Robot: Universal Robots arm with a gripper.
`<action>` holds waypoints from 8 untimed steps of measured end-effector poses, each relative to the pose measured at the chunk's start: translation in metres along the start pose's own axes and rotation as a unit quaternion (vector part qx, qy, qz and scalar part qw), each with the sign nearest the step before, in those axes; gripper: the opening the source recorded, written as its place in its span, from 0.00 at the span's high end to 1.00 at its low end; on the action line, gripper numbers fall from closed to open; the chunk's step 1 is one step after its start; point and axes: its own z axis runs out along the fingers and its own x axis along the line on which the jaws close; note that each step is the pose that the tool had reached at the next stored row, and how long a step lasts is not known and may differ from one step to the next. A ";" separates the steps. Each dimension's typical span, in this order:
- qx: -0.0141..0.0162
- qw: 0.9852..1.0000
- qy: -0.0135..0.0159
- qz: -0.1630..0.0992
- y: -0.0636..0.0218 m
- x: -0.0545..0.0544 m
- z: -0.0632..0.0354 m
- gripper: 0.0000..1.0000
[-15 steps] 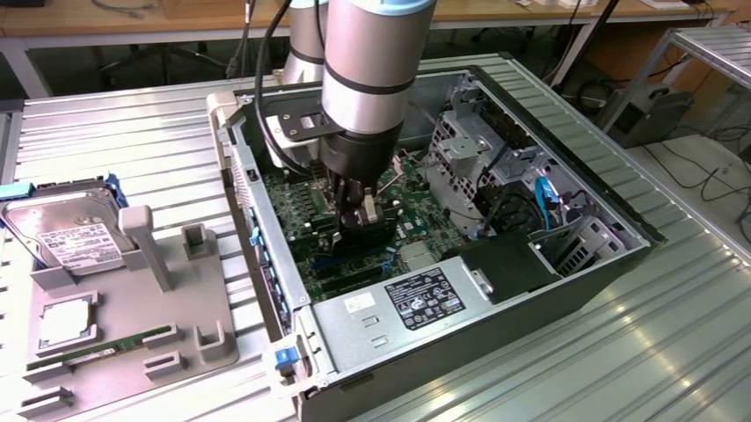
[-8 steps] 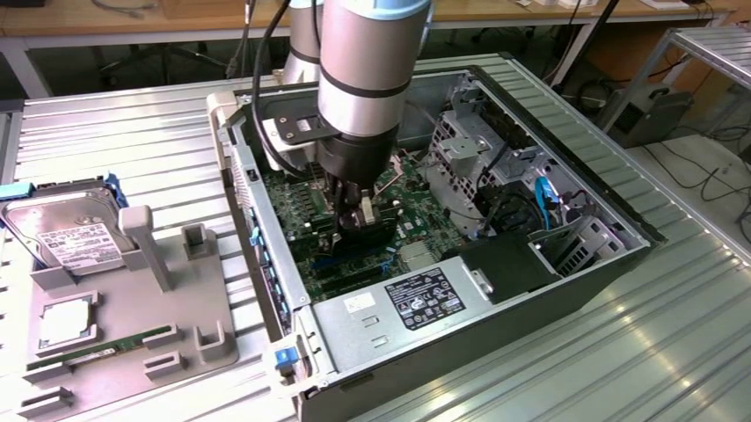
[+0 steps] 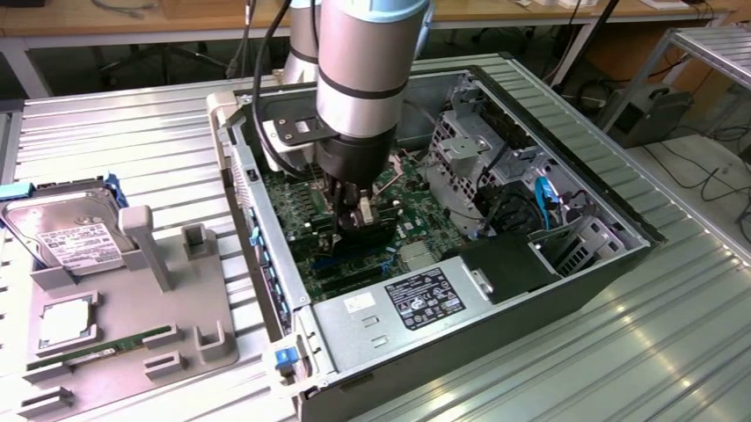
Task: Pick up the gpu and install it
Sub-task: 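Press down on the gpu until it lock into place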
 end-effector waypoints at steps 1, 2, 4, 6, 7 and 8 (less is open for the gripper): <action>0.000 1.000 0.000 0.000 0.0000 0.000 0.0010 0.89; 0.000 1.000 0.001 0.000 0.0001 0.000 0.0017 0.89; 0.000 1.000 0.001 0.000 0.0001 0.000 0.0027 0.89; 0.001 1.000 0.001 0.000 0.0001 0.000 0.0043 0.89; 0.000 1.000 0.001 0.000 0.0002 0.000 0.0043 0.89; 0.000 1.000 0.002 0.000 0.0003 0.000 0.0045 0.89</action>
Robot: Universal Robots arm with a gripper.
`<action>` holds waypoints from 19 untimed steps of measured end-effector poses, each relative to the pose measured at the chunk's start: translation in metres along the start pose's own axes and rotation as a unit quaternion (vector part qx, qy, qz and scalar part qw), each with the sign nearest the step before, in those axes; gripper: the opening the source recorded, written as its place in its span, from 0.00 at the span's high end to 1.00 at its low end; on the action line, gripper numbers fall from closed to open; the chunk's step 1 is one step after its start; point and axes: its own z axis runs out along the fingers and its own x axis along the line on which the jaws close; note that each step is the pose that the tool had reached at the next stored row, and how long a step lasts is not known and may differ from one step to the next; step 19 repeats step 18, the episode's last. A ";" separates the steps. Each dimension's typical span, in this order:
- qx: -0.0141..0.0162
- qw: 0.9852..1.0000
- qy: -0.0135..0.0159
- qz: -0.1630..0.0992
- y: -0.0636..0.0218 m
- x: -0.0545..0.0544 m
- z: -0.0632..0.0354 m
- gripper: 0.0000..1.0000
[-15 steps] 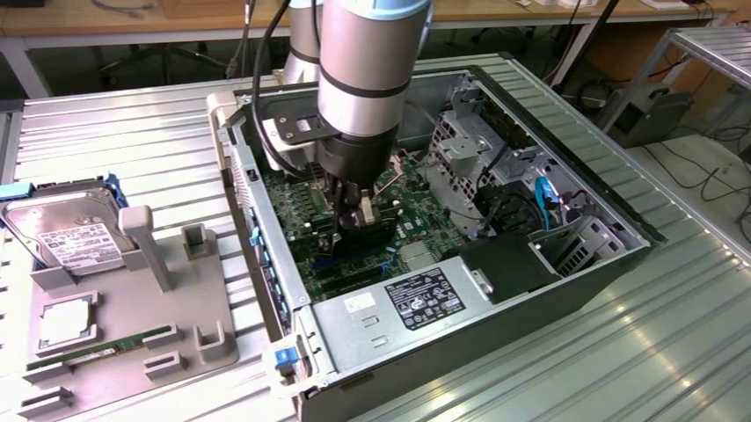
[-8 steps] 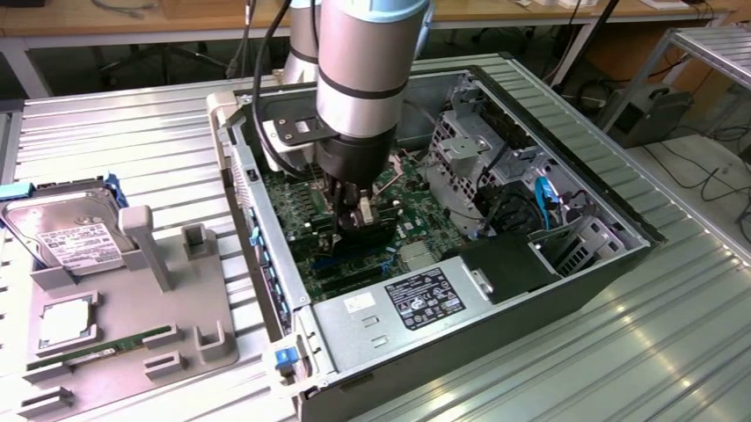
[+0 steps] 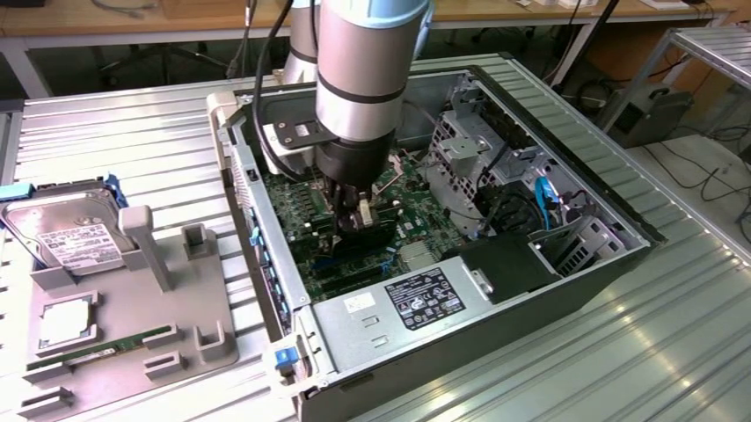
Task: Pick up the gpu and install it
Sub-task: 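Press down on the gpu until it lock into place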
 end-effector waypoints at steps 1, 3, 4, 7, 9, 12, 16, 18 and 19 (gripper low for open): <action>0.000 1.000 0.000 0.000 0.0000 0.000 0.0001 0.89; 0.000 1.000 0.000 0.000 0.0001 0.000 0.0002 0.89; 0.000 1.000 0.000 0.000 0.0001 0.000 -0.0008 0.89; 0.000 1.000 0.000 0.000 -0.0003 -0.001 -0.0224 0.89; 0.000 1.000 0.000 0.000 -0.0005 -0.002 -0.0347 0.89; 0.000 1.000 0.000 0.000 -0.0005 -0.002 -0.0348 0.89; 0.000 1.000 0.000 0.000 -0.0005 -0.002 -0.0349 0.89; 0.000 1.000 0.000 0.000 -0.0005 -0.002 -0.0349 0.89; 0.000 1.000 0.000 0.000 -0.0005 -0.002 -0.0349 0.89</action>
